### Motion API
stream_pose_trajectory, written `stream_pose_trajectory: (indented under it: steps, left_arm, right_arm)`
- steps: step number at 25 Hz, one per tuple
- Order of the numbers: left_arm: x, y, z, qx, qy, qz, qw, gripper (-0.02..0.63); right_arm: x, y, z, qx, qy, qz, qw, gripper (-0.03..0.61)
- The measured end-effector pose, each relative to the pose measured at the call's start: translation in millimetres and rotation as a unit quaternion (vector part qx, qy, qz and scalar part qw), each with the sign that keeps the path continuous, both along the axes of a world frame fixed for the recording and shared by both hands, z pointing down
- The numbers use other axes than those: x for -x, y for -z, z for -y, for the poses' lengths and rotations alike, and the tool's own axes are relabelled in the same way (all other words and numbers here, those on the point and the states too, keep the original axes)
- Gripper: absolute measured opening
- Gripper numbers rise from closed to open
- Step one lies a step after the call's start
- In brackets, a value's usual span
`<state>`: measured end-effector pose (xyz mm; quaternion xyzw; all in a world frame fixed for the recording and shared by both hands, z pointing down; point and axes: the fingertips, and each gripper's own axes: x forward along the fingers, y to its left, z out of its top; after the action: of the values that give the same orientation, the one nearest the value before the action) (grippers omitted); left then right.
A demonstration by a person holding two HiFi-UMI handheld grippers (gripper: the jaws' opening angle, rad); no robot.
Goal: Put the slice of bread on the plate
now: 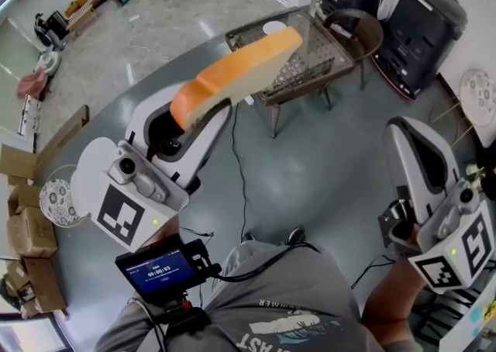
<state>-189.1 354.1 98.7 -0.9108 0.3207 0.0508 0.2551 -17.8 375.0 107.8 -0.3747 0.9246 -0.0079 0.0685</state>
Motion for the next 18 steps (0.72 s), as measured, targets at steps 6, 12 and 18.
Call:
stream_pose_trajectory:
  steps: [6,12,18]
  left_arm:
    - [-36,-7,13,0.004,0.013,0.004,0.9999,0.101]
    - [-52,-16,38,0.014,0.018,0.023,0.9995,0.101]
    - [-48,-18,79,0.017,0.005,0.021,0.9996,0.101]
  right_arm:
    - [-39,-5,16,0.001,0.007,0.007,1.0,0.006]
    - [-54,-16,46,0.016,0.008,0.017,1.0,0.006]
    - [-43,-17,74,0.015,0.003,0.015,1.0,0.006]
